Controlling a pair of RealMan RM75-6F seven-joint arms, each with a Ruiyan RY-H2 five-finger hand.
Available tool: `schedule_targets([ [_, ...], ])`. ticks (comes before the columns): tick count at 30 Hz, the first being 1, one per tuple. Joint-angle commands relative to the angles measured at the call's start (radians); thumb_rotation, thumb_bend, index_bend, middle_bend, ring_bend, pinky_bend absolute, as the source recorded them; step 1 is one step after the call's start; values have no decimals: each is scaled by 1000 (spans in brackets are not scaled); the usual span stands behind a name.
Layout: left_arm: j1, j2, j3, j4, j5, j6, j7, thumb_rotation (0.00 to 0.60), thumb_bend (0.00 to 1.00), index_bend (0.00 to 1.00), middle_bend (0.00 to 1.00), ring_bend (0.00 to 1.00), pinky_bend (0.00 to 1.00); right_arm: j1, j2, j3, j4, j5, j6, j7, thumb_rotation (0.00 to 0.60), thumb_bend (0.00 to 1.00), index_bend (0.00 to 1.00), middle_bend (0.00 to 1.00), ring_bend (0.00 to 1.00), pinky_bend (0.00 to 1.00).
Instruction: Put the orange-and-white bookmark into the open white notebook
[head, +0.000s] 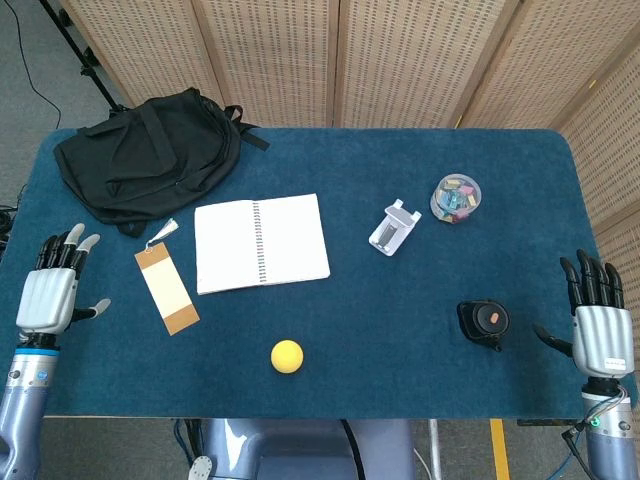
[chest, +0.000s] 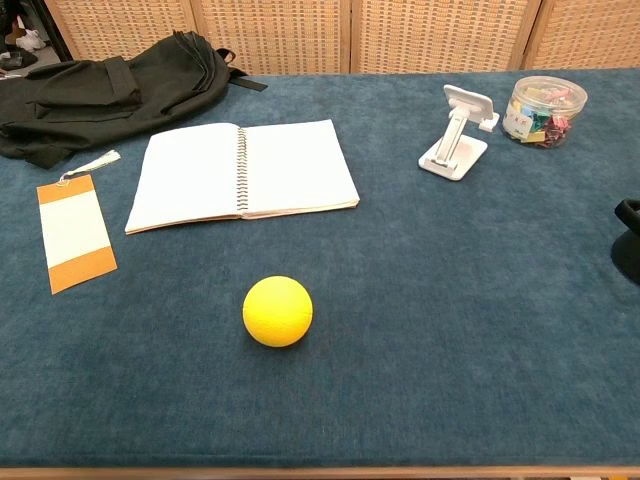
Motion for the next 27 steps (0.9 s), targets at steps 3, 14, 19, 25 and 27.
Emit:
schedule_targets([
  [3, 17, 25, -13, -18, -7, -24, 2, 600, 0, 0, 0, 0, 0, -1, -2, -4, 0, 4, -6, -4, 600, 0, 0, 0, 0, 0],
  [14, -107, 131, 46, 48, 171, -284, -130, 600, 0, 154, 0, 0, 0, -4, 10, -2, -26, 5, -5, 1, 600, 0, 0, 0, 0, 0],
  [19, -202, 139, 69, 135, 258, -416, -141, 600, 4, 233, 0, 0, 0, -4, 9, -2, -33, 8, -7, -6, 600, 0, 0, 0, 0, 0],
  [25, -323, 113, 146, 277, 430, -537, -264, 600, 166, 281, 0, 0, 0, 2, -8, -12, -21, 17, -33, -25, 600, 0, 0, 0, 0, 0],
  [27, -337, 100, 152, 304, 444, -540, -295, 600, 244, 281, 0, 0, 0, 3, -11, -11, -19, 21, -36, -28, 600, 0, 0, 0, 0, 0],
])
